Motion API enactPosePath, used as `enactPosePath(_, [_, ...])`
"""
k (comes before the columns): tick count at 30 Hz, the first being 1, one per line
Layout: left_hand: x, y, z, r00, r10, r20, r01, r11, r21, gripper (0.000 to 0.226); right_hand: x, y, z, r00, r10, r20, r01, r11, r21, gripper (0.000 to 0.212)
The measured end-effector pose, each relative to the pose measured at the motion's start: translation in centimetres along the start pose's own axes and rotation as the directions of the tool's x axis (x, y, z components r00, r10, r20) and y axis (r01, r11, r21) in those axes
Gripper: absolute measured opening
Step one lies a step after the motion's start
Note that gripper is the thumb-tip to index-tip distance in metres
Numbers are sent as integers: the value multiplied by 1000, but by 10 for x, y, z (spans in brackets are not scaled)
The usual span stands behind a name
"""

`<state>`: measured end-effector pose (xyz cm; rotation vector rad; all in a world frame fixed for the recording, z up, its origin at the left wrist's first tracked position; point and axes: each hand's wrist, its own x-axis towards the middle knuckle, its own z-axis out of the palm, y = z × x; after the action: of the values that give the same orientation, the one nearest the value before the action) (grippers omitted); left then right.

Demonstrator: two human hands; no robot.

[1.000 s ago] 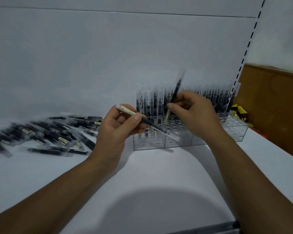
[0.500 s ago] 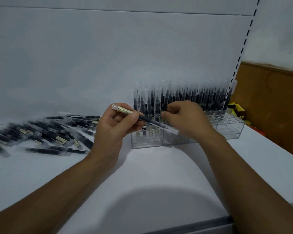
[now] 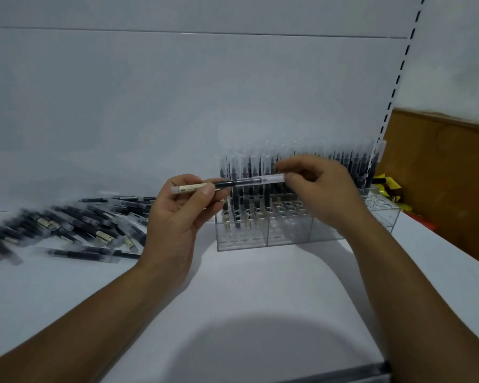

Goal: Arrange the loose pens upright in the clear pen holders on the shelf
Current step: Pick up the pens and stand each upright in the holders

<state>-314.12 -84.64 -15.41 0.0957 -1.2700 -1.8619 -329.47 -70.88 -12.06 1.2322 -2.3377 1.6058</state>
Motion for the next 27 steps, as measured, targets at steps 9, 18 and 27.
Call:
enactPosePath(9, [2,0,0,1000,-7,21,7,1000,29,19,-9,-24,4,959,-170,226,-6,787,616,20])
enactPosePath(18, [5,-10,-14,990,115,80,-140,790,597,46,-3,-24,0,998,65,-6,-45,752,658,12])
enactPosePath(27, [2,-18,-19,973,-216,84,63,596,801,64,13,-31,-29,971,-46,-235,100,970,220,10])
